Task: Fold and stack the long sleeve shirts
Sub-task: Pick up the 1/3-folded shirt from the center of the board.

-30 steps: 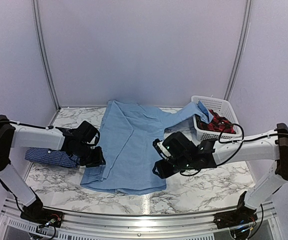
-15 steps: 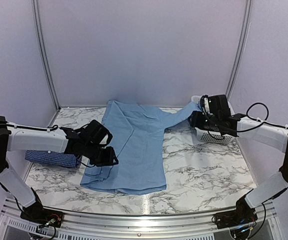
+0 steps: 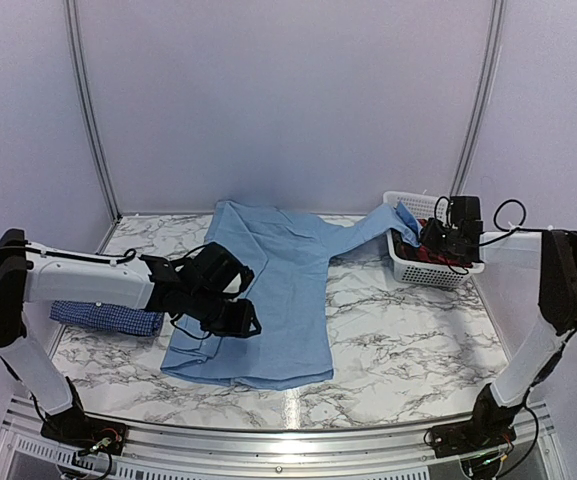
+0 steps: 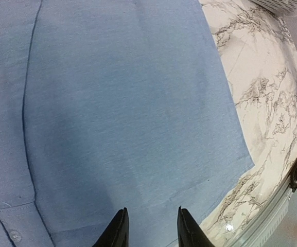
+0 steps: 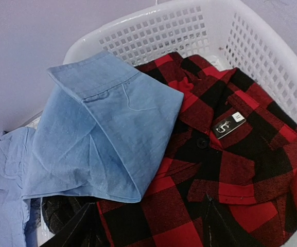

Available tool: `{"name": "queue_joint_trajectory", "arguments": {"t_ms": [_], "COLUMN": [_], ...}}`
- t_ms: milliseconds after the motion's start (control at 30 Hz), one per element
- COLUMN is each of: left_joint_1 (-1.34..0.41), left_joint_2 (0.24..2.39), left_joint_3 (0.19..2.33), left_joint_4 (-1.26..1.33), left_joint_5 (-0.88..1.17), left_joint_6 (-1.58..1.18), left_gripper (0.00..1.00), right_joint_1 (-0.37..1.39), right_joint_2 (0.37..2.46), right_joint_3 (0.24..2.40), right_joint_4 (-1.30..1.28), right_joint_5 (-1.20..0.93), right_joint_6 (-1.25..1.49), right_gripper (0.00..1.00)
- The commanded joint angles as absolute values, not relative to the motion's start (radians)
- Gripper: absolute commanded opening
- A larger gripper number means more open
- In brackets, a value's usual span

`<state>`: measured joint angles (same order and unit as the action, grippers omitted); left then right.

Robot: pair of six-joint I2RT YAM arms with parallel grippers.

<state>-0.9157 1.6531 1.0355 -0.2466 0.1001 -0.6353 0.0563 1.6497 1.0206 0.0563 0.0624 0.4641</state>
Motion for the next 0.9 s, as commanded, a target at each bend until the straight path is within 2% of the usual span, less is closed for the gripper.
{"name": "queue_joint_trajectory", "arguments": {"t_ms": [0, 400, 533, 633, 867], "left_joint_1": [-0.949, -1.013, -1.034, -1.051, -1.109], "left_joint_2": [1.695, 1.741, 1.752, 1.759, 1.821], "left_joint_3": [1.085, 1.158, 1.172, 1.195, 1.291], "left_joint_4": [-0.246, -0.259, -0.262, -0.267, -0.308], "left_joint_5": [0.088, 0.081, 0.080, 0.079, 0.081], "left_joint_6": [-0.611, -0.600, -0.594, -0.583, -0.542], "left_gripper": [0.33, 0.33, 0.33, 0.34, 0.34], "right_joint_1": [0.051, 0.016, 0.014, 0.013, 0.013], "right_joint_2": [1.743, 1.910, 1.968, 1.981, 1.951], "right_joint_3": [1.119, 1.274, 1.323, 1.327, 1.350], "right_joint_4": [0.141, 0.103, 0.080, 0.096, 0.081], "right_joint_5": [0.011, 0.038, 0.036, 0.038, 0.077], "right_joint_6": [0.478, 0.476, 0.454, 0.442, 0.399], "right_gripper": [0.63, 0.62, 0.56, 0.49, 0.20]}}
